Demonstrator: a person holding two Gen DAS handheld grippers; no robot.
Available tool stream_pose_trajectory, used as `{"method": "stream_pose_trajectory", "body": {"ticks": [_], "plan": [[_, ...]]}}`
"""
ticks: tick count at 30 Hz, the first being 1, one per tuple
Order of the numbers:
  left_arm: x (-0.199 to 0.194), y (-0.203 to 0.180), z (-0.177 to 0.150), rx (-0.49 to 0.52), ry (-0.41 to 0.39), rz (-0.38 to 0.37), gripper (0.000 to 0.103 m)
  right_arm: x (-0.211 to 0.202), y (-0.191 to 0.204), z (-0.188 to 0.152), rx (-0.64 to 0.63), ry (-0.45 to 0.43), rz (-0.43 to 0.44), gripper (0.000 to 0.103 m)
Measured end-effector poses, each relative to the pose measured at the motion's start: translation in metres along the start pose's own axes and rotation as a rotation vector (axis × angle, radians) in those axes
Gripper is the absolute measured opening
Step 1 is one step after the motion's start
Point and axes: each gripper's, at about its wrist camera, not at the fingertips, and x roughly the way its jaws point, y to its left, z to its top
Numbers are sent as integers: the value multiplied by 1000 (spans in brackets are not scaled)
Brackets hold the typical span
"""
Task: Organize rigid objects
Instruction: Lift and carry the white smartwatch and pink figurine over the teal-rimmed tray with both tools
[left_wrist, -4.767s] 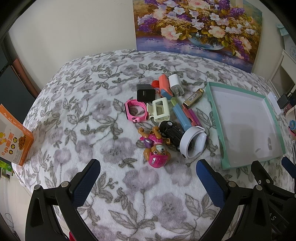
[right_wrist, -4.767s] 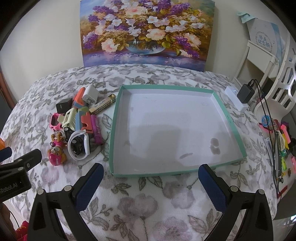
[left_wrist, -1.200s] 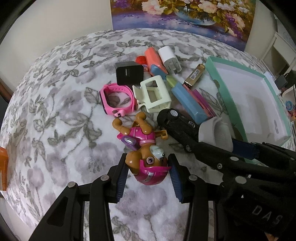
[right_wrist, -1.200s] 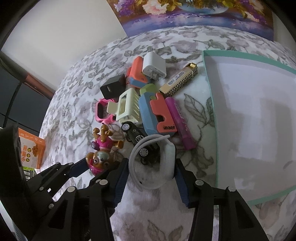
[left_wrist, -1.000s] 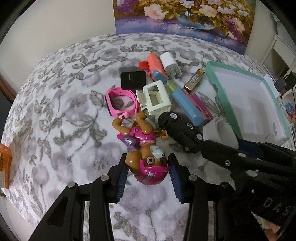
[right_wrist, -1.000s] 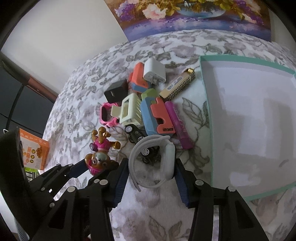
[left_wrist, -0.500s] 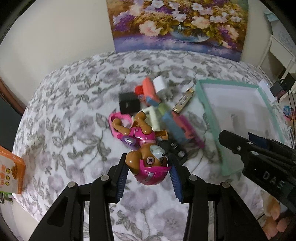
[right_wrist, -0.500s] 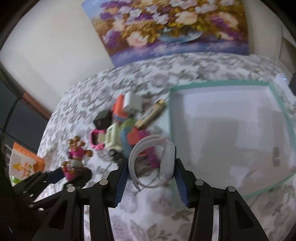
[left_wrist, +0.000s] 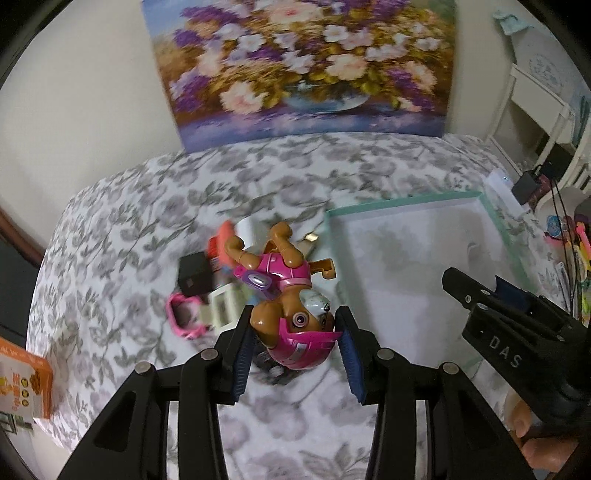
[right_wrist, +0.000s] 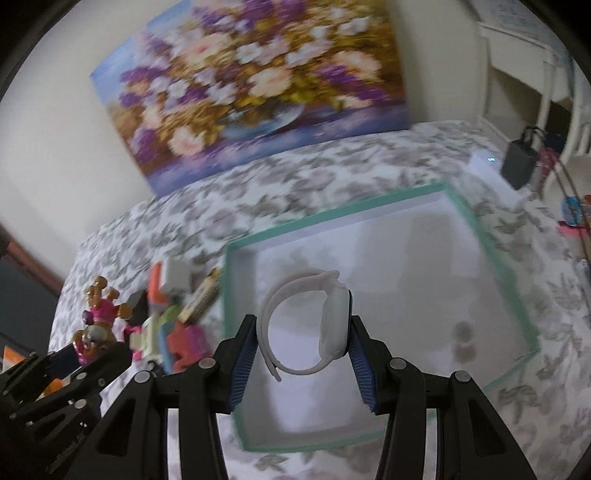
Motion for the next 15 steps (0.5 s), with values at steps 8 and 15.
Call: {"method": "stream_pose_trajectory", "body": {"ticks": [8,15], "plan": [[18,-50,19,67,3,-21,45,2,-51,19,82,-26,-98,51],[43,-76,27,97,30,-25,45,5,-77,35,108,-47,-144,51]]}}
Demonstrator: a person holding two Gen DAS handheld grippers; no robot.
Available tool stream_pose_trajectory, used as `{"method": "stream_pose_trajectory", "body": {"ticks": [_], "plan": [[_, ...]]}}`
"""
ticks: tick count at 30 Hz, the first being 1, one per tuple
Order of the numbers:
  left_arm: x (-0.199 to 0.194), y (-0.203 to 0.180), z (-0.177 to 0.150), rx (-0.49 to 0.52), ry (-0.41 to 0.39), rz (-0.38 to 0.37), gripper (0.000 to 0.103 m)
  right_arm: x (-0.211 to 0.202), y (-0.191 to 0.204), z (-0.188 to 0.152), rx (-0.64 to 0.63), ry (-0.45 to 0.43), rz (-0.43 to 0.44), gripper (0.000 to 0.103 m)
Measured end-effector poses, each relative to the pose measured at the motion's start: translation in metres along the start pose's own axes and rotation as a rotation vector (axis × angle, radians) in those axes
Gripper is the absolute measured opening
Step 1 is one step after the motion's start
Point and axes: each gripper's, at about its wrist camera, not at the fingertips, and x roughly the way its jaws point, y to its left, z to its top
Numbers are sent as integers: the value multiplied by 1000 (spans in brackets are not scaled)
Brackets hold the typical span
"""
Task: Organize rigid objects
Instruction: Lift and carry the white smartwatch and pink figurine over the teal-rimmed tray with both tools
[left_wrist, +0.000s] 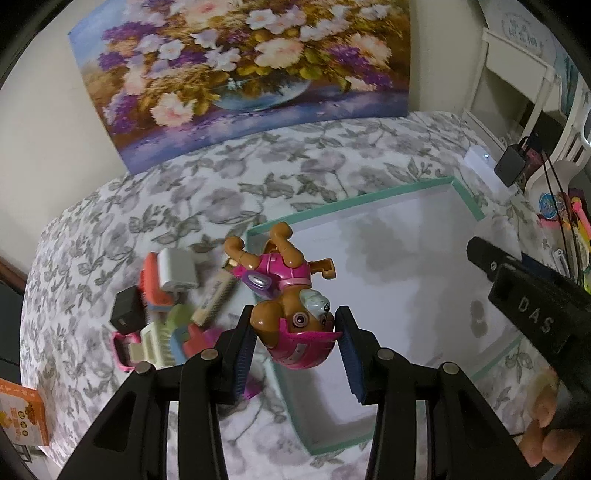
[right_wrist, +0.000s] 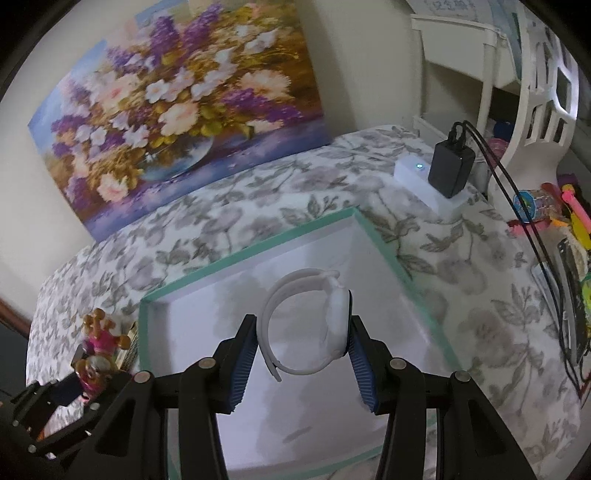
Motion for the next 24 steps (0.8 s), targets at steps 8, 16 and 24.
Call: {"method": "stream_pose_trajectory", "body": {"ticks": [8,16,24], "plan": [[25,-16,12,13,16,-3,45,20,-4,9,-1,19,-5,51],[50,-25,16,19,45,-8,45,46,-8,8,-8,76,-31,51],[69,-30,12,12,74,-18,45,62,-10,3,-20,130,-57,52]]}}
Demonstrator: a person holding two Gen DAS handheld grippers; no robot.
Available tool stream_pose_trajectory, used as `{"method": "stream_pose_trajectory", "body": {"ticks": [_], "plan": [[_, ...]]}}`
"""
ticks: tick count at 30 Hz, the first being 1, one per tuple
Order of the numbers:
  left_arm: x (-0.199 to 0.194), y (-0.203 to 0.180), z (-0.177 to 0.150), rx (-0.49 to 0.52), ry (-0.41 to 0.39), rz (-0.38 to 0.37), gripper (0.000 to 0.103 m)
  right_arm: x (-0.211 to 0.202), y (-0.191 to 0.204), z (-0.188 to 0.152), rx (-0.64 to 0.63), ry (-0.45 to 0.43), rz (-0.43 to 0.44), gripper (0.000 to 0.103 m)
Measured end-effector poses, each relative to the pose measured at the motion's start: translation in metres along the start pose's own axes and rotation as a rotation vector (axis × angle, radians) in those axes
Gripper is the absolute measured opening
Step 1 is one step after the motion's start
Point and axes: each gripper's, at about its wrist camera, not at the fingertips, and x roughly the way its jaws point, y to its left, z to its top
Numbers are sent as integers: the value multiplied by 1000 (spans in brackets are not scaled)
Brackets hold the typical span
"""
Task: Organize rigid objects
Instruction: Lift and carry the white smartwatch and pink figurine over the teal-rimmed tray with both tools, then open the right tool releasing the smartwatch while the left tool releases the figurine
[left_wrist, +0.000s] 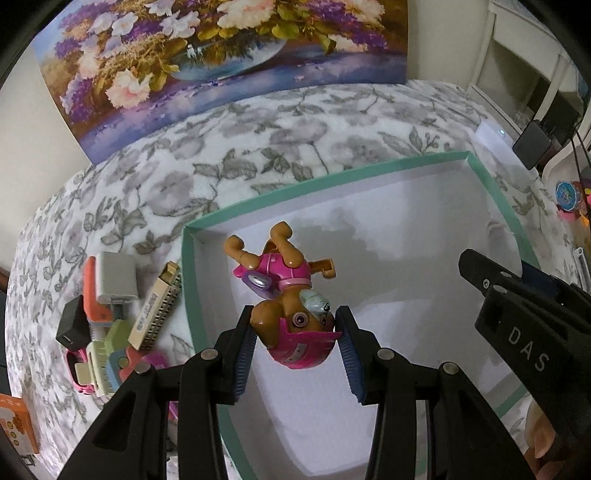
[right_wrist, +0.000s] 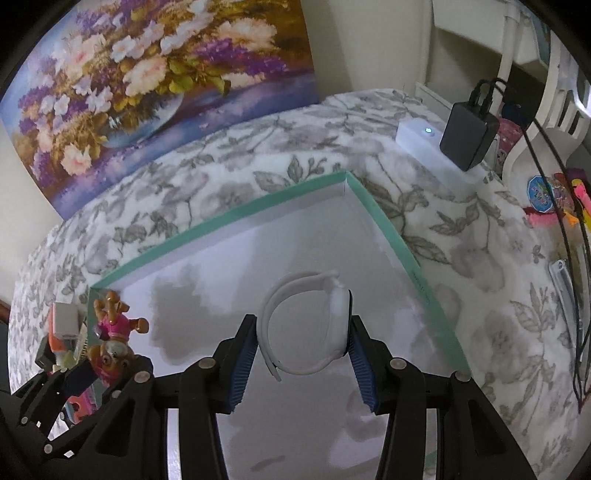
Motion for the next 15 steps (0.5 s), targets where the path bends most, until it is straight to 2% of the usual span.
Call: {"method": "stream_pose_trajectory", "body": {"ticks": [6,15], "plan": [[4,2,-3,-19,14,-15,45,4,-4,-2,6,29,-15,52],[-2,3,-5,-50,16,-45,46,-4,-8,-1,15,19,-32,68]]}}
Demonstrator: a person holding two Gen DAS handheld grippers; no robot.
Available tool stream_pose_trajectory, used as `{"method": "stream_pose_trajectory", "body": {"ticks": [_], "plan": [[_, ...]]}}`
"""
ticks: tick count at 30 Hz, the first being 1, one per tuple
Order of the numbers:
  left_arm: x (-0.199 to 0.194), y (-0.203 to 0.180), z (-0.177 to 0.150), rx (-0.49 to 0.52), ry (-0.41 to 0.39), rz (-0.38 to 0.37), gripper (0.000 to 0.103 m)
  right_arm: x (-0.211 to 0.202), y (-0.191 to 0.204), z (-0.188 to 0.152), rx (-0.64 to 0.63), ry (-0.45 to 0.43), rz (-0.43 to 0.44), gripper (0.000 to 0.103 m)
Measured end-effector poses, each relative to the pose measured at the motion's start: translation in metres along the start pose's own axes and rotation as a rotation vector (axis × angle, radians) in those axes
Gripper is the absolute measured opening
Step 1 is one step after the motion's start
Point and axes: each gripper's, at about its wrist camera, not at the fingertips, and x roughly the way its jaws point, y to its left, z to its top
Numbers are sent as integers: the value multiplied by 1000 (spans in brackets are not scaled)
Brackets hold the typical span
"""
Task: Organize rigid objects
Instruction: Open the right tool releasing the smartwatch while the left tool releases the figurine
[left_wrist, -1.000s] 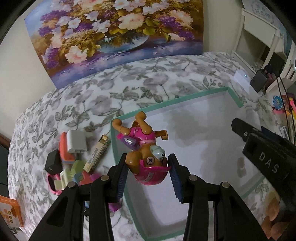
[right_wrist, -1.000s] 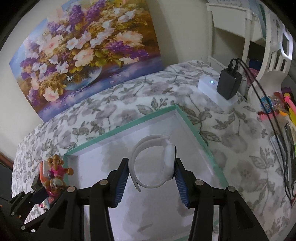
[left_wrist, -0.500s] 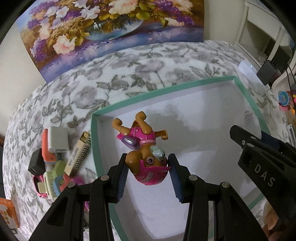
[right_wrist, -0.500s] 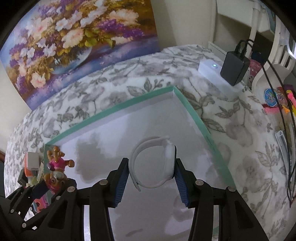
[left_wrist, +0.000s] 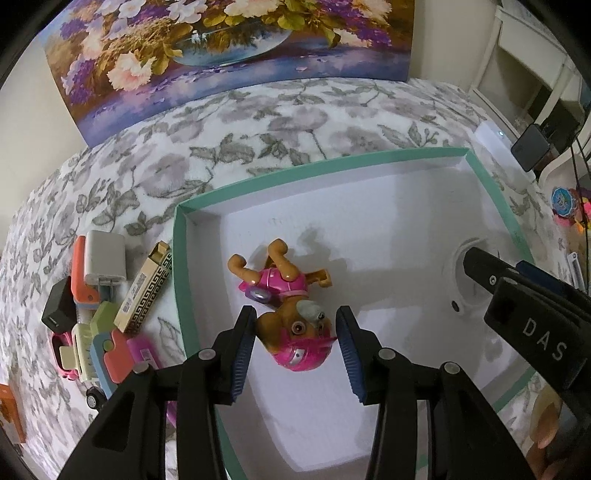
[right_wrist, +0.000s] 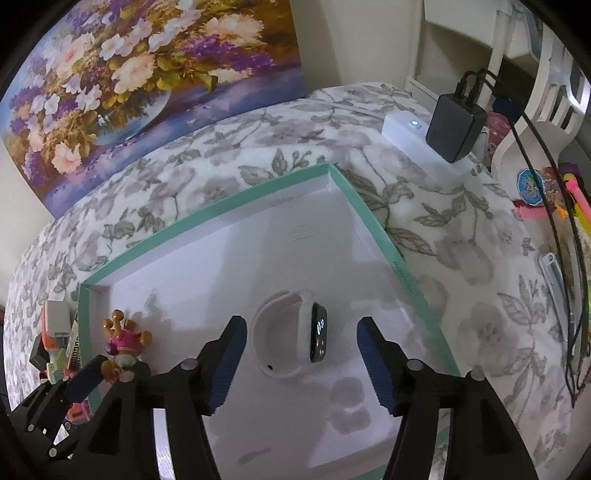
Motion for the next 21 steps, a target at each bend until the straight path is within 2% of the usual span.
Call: {"method": "stream_pose_trajectory", "body": {"ticks": [5,12,21], "plan": [[-13,5,1,-29,-27,-21,46,-11,0,1,-9,-23,-2,70],[-30,23,0,-94,-61,7,46,-27,2,0,-19,-49,-2,72],[-33,48,-8,-176,-45,28,48,-26,6,-10,-30,-31,2,81]]}}
